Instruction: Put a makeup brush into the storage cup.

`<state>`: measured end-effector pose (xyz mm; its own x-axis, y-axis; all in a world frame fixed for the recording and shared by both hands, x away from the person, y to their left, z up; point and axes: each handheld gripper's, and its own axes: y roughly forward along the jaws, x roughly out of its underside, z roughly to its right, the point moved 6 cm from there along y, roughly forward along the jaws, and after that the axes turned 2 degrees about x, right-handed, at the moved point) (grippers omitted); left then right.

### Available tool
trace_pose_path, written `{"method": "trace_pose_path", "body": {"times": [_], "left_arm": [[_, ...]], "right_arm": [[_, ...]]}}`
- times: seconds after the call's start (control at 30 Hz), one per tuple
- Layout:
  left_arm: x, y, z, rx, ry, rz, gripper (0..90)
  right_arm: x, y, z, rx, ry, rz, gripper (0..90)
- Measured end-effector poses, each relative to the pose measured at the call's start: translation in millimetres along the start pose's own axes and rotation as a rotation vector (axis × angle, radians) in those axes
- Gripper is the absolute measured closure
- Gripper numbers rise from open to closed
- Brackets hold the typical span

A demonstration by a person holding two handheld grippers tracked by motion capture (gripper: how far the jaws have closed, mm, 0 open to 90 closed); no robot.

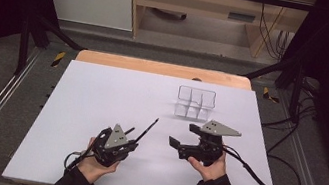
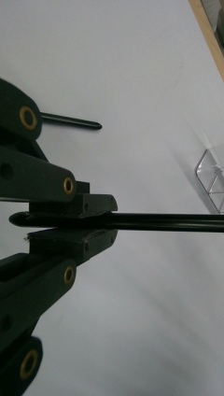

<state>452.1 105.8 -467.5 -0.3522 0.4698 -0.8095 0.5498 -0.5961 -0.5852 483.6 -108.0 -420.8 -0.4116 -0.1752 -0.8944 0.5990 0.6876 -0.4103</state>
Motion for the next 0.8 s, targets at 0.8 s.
{"method": "trace_pose_path", "body": {"times": [0.8], "left_arm": [[-4.1,10.6,8.2,-0.03,-0.089,0.017,82.8]], "right_arm": [[4.7,14.7,-8.6,-0.021,0.088,0.047,15.8]]}}
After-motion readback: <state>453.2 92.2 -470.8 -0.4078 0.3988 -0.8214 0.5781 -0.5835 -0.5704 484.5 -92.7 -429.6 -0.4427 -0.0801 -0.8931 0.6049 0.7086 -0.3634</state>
